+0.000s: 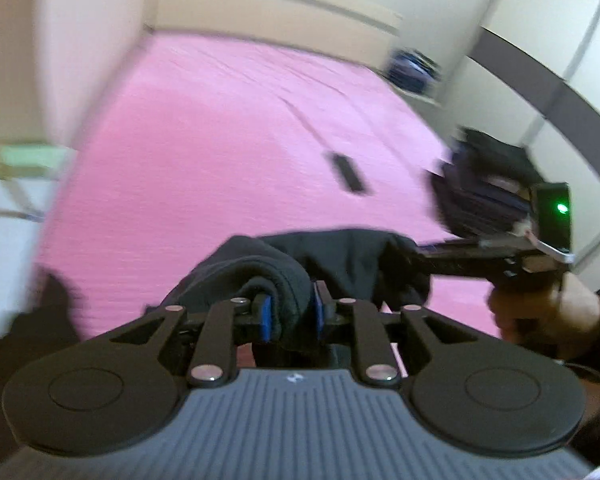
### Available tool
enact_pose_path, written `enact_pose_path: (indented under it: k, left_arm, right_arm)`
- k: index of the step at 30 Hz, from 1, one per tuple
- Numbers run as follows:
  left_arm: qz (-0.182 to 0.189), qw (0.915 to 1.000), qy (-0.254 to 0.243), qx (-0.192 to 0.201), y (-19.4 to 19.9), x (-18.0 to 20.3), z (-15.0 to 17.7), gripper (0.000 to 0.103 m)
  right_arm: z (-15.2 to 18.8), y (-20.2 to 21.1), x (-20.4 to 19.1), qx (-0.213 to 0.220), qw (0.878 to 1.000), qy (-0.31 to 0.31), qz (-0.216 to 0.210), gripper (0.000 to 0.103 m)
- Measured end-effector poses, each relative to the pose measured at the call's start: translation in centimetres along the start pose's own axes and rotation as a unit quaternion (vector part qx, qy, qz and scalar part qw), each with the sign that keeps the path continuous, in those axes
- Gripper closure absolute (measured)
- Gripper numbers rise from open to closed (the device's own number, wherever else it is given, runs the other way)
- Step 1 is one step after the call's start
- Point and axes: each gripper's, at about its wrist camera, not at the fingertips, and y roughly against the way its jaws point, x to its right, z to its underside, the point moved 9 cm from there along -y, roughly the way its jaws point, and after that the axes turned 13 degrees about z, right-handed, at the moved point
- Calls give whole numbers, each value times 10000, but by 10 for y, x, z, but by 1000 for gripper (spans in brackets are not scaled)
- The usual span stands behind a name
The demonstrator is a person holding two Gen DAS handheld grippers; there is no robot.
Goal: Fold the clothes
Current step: 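Lift the dark green sweater with both grippers and carry it onto the pink bed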
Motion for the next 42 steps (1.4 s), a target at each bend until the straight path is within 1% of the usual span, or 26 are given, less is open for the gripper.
enact_pose_path:
  k: [1, 2, 3, 5, 8, 12, 15, 16, 19, 20, 22, 24, 25, 26, 28, 29, 30, 31, 33, 35, 36, 37, 38, 39, 41, 42]
  left_arm:
    - [176, 9998, -14, -137, -22, 13, 2, 76]
    - [311, 9992, -69, -262, -42, 23, 3, 67]
    - [338, 9984, -237, -374, -55, 29, 3, 56]
    - [151, 9956, -634, -667, -74, 31, 14, 44]
    - [-297, 9862, -1158, -1143, -92, 18, 43, 42]
    - [-435, 9634, -1982, -1752, -115, 1, 93, 39]
    - [-497, 9401, -2577, -2178, -132, -10, 129, 38]
    - [-409, 9336, -2747, -2265, -139, -9, 142, 38]
    - [-227, 9140, -3288, -2366, -166, -6, 176, 38]
    - [-230, 9050, -3521, -2376, -176, -8, 184, 38]
    - [-306, 8784, -4128, -2388, -196, -9, 198, 38]
    - [-442, 8472, -4693, -2449, -215, -17, 210, 38]
    - [-548, 8314, -4931, -2502, -224, -23, 215, 39]
    - [-589, 8212, -5066, -2560, -232, -29, 218, 39]
    - [-550, 8098, -5170, -2717, -249, -40, 223, 44]
    - [-522, 8086, -5140, -2816, -255, -45, 224, 54]
    - [-484, 8121, -5039, -2902, -258, -49, 222, 75]
    - [-453, 8207, -4859, -2972, -261, -52, 217, 82]
    - [-523, 8475, -4472, -2812, -257, -55, 195, 90]
    - [-590, 8761, -4063, -2530, -246, -56, 166, 92]
    - [-628, 8878, -3884, -2390, -239, -56, 151, 93]
    - [-692, 8953, -3774, -2263, -232, -58, 138, 93]
    - [-753, 9017, -3679, -2144, -225, -59, 125, 94]
    - [-805, 9061, -3615, -2043, -219, -60, 114, 94]
    - [-903, 9134, -3523, -1826, -205, -60, 92, 95]
    - [-936, 9141, -3571, -1679, -197, -53, 84, 95]
  right_arm:
    - [3, 0, 32, -5, 9994, -100, 336, 47]
    - [6, 2, 59, 11, 9980, -190, 597, 20]
    - [11, 6, 81, 44, 9965, -270, 792, 15]
    - [23, 11, 117, 42, 9933, -418, 1081, 15]
    - [55, 9, 136, -269, 9922, -545, 1088, 15]
    - [119, -4, 117, -759, 9922, -212, 969, 15]
    - [163, -11, 96, -943, 9893, 522, 983, 15]
    - [175, -14, 90, -971, 9874, 773, 977, 15]
    - [211, -25, 71, -1052, 9781, 1522, 954, 15]
    - [223, -28, 65, -1078, 9737, 1770, 945, 15]
    - [233, -39, 65, -1026, 9684, 2064, 952, 16]
    - [233, -56, 72, -1010, 9632, 2303, 946, 18]
    - [233, -65, 75, -1015, 9600, 2435, 942, 24]
    - [232, -72, 78, -1010, 9568, 2566, 924, 25]
    - [230, -83, 84, -985, 9502, 2827, 862, 25]
    - [229, -89, 87, -972, 9467, 2957, 831, 25]
    - [227, -95, 90, -959, 9430, 3086, 800, 25]
    - [226, -100, 93, -946, 9391, 3214, 769, 25]
    - [227, -111, 98, -1110, 9344, 3327, 623, 25]
    - [228, -121, 102, -1285, 9308, 3389, 477, 25]
    - [226, -123, 104, -1289, 9313, 3376, 455, 26]
    - [225, -125, 107, -1276, 9332, 3330, 447, 45]
    - [223, -128, 111, -1296, 9354, 3258, 453, 83]
    - [222, -130, 115, -1335, 9385, 3146, 488, 100]
    - [211, -122, 121, -1226, 9524, 2737, 553, 101]
    - [200, -111, 123, -1070, 9614, 2464, 597, 101]
